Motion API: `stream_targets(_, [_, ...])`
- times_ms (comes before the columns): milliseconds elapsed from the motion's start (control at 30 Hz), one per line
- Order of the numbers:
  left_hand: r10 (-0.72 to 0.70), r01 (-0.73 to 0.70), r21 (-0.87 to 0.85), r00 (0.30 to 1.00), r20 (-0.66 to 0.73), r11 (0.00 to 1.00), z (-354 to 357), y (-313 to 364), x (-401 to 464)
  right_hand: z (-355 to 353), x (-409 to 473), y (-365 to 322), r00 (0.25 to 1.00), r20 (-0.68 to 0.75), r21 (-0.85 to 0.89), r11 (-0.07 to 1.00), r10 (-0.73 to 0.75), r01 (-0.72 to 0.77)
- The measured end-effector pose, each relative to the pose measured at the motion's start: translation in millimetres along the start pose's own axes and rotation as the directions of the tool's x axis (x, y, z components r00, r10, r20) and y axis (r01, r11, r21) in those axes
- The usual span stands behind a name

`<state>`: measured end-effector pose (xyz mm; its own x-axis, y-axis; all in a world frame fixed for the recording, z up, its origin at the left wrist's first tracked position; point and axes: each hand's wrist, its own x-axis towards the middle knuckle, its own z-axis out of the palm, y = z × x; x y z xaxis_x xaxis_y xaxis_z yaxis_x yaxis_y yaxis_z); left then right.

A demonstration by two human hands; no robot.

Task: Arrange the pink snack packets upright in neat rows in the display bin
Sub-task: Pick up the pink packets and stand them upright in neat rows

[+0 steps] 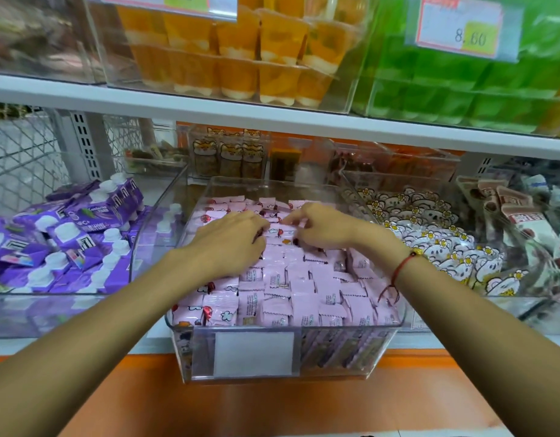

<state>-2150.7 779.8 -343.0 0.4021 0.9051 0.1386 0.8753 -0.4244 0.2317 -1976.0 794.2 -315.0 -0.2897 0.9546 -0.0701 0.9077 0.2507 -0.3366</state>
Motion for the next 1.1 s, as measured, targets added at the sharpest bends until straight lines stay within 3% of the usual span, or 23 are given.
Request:
stream_targets(100, [0.074,-0.078,-0.037,0.993,-0.097,0.996,1.8,3.8,3.8,-8.3,-8.5,6.5,0.946,-0.324,0.043,0.999,0.006,0.008])
stream_targets(167, [0.113,-0.118,-0.057,0.991,-0.078,0.991,3.8,10.4,7.8,-10.3,-12.0,9.8,0.911,-0.412,-0.028,1.000,-0.010,-0.001])
stream_targets(267, [0.161,-0.158,-0.056,0.986,0.037,0.986,8.7,16.4,12.9,-9.8,-11.8,13.0,0.954,-0.298,-0.127,0.990,0.021,-0.061])
stream_targets(400, [0.196,-0.188,-0.092,0.978,0.078,0.978,8.8,13.6,12.8,-10.6,-6.5,15.7,0.987,-0.156,-0.243,0.967,0.034,-0.072])
stream_targets(567, [0.186,-0.193,0.016,0.962,0.200,0.981,5.7,11.7,12.4,-17.1,-0.9,14.9,0.991,-0.131,-0.193,0.981,0.009,-0.034])
stream_targets(700, [0.208,-0.221,0.050,0.959,0.193,0.974,4.6,12.4,14.3,-11.2,-1.7,19.4,0.962,-0.273,-0.168,0.986,-0.032,-0.015])
stream_targets(800, [0.202,-0.212,0.028,0.959,0.197,0.977,4.3,12.3,13.6,-16.9,-5.0,15.9,0.850,-0.527,-0.006,1.000,-0.028,0.029])
stream_targets(900, [0.195,-0.190,-0.044,0.962,0.192,0.981,2.2,14.7,9.8,-17.2,-14.1,8.1,0.660,-0.745,0.229,0.967,0.098,0.115])
stream_targets(1000, [0.040,-0.058,-0.255,0.996,-0.078,0.965,-1.3,19.2,6.3,-9.6,-23.5,5.7,0.483,-0.803,0.480,0.859,0.349,0.177])
stream_targets(1067, [-0.110,-0.007,-0.394,0.956,-0.271,0.919,-5.9,20.2,3.5,-4.9,-27.1,7.0,0.512,-0.718,0.638,0.741,0.472,0.211])
stream_targets(1100, [-0.103,-0.048,-0.429,0.942,-0.320,0.902,-7.0,19.6,2.3,-3.1,-28.2,7.3,0.561,-0.650,0.708,0.676,0.513,0.203])
